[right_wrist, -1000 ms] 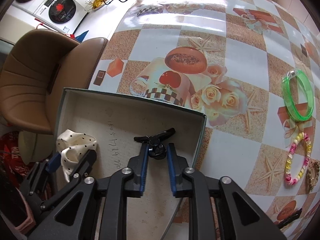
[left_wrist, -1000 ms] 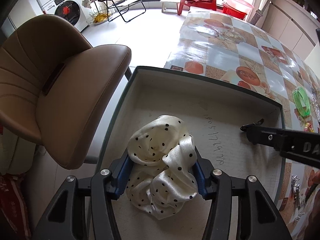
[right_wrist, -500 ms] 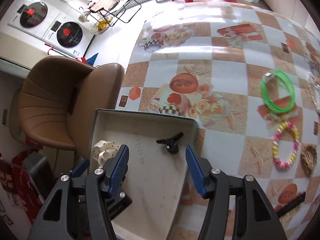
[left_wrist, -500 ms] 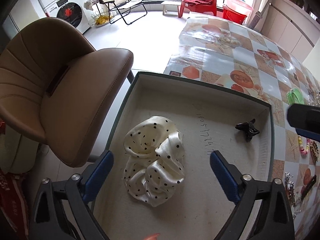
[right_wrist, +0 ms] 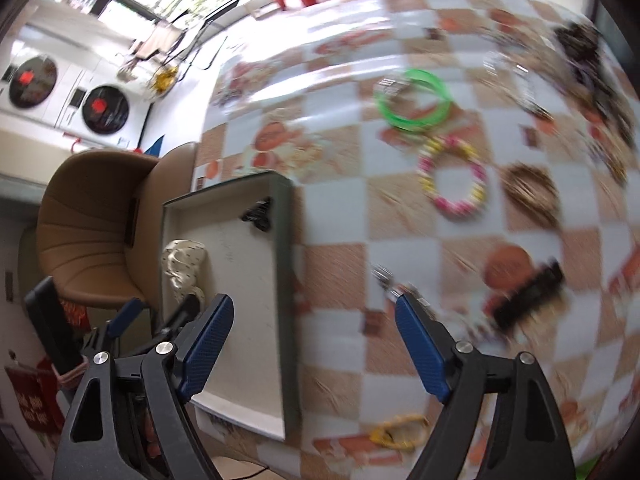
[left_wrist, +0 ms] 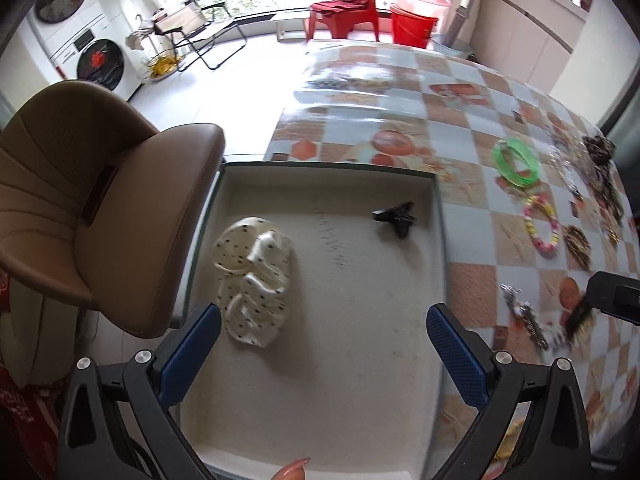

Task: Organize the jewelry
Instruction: 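Withdraw both grippers from the tray back over the jewelry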

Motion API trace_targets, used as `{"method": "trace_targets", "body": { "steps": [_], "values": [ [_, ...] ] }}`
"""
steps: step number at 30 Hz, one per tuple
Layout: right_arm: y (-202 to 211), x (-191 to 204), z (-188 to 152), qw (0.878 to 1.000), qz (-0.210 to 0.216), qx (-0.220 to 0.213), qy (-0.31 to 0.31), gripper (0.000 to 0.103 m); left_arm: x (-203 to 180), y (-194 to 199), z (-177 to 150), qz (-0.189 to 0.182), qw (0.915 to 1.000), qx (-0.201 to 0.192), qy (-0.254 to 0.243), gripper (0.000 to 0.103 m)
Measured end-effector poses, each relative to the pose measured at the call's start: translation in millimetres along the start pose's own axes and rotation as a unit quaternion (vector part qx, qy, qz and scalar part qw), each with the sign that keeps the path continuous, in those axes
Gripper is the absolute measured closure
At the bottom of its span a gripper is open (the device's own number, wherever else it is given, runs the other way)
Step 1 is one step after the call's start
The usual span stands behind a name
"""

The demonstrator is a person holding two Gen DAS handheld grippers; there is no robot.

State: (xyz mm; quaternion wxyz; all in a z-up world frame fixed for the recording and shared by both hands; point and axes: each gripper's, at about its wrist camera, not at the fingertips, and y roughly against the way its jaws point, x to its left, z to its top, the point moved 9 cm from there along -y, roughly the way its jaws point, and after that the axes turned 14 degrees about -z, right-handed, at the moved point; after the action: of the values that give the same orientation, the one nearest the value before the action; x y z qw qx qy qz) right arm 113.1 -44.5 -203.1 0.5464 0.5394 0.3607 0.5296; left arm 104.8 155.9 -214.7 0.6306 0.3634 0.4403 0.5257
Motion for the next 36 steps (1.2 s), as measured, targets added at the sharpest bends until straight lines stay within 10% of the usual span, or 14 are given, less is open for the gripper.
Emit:
{"method": "trace_targets", "body": {
  "steps": [10,19,36],
  "values": [
    [32,-85,-30,0.993,-0.044,-0.05,-0.102,0.015,-51,-2,-13,-0.054,0.9975,0.034,-0.03,0.0],
    [26,-134,-40,0.989,-0.091,-0.001,-0.114,0.015,-103,-3,2,-0.089,0.9938,0.041,-0.053,0.0],
    [-9,-191,43,0.992,-0.113,0.015,-0.061,0.015,-148,-63,75,-0.069,0.9967,0.034,0.027,0.0]
  ]
}}
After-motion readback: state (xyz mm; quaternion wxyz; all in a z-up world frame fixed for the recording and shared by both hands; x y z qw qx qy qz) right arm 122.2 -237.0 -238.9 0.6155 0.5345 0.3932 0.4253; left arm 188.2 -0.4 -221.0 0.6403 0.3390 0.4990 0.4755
